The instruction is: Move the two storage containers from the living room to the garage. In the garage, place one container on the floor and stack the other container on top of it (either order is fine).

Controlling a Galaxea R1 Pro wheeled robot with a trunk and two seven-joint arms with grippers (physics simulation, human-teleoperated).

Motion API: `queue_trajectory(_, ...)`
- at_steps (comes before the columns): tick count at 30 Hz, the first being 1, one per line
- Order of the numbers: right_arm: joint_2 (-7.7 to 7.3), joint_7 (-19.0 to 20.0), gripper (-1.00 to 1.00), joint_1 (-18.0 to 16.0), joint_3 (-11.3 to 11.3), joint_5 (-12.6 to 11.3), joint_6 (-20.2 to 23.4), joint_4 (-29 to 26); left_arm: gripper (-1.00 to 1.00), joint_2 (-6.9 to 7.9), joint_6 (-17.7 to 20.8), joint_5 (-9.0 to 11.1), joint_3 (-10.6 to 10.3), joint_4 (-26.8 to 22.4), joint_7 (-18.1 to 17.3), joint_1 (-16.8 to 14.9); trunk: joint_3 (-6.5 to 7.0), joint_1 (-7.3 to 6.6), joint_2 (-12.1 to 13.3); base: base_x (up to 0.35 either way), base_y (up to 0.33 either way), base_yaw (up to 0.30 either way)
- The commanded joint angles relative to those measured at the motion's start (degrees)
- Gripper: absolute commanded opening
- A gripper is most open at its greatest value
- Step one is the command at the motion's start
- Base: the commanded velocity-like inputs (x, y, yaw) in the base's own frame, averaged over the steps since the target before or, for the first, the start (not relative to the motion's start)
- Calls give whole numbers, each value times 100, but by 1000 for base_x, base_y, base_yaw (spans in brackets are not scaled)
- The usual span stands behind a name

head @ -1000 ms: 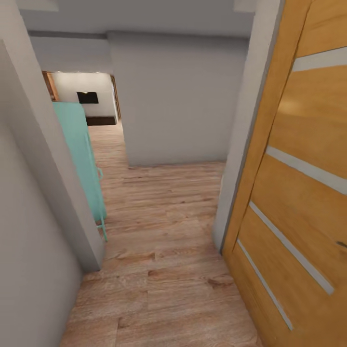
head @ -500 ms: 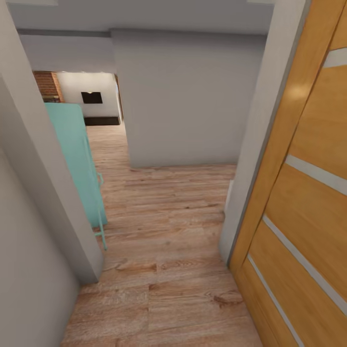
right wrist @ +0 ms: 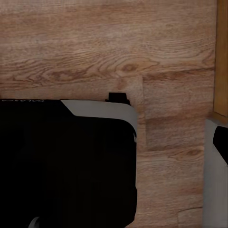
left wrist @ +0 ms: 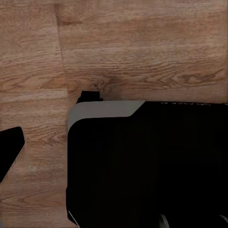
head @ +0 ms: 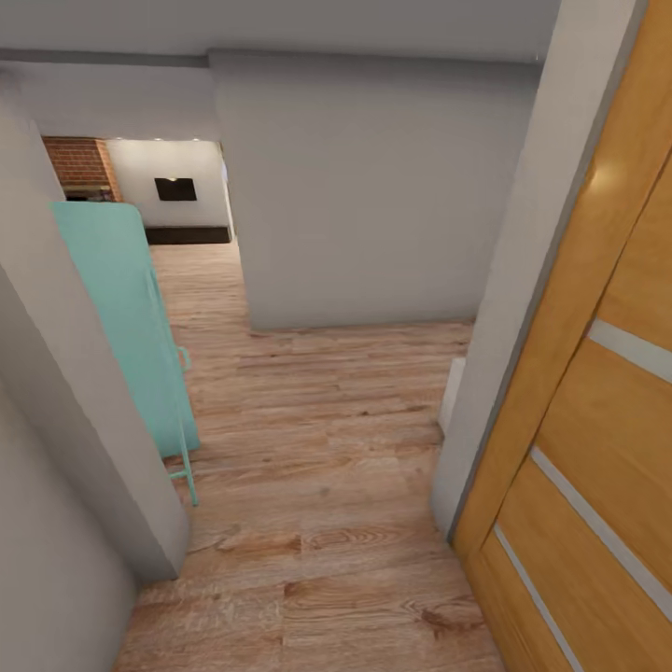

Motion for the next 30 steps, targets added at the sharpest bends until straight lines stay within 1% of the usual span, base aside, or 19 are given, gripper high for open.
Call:
queue_trajectory(1, 1, -25, 100, -10, -39, 54, -22, 15, 100, -2, 5, 31, -8, -3, 16, -3, -9, 5, -8, 338, 0, 0)
queue_trajectory(30, 5, -25, 100, -11, -39, 53, -22, 15, 100, -2, 6, 31, -8, -2, 16, -2, -9, 5, -8, 338, 0, 0)
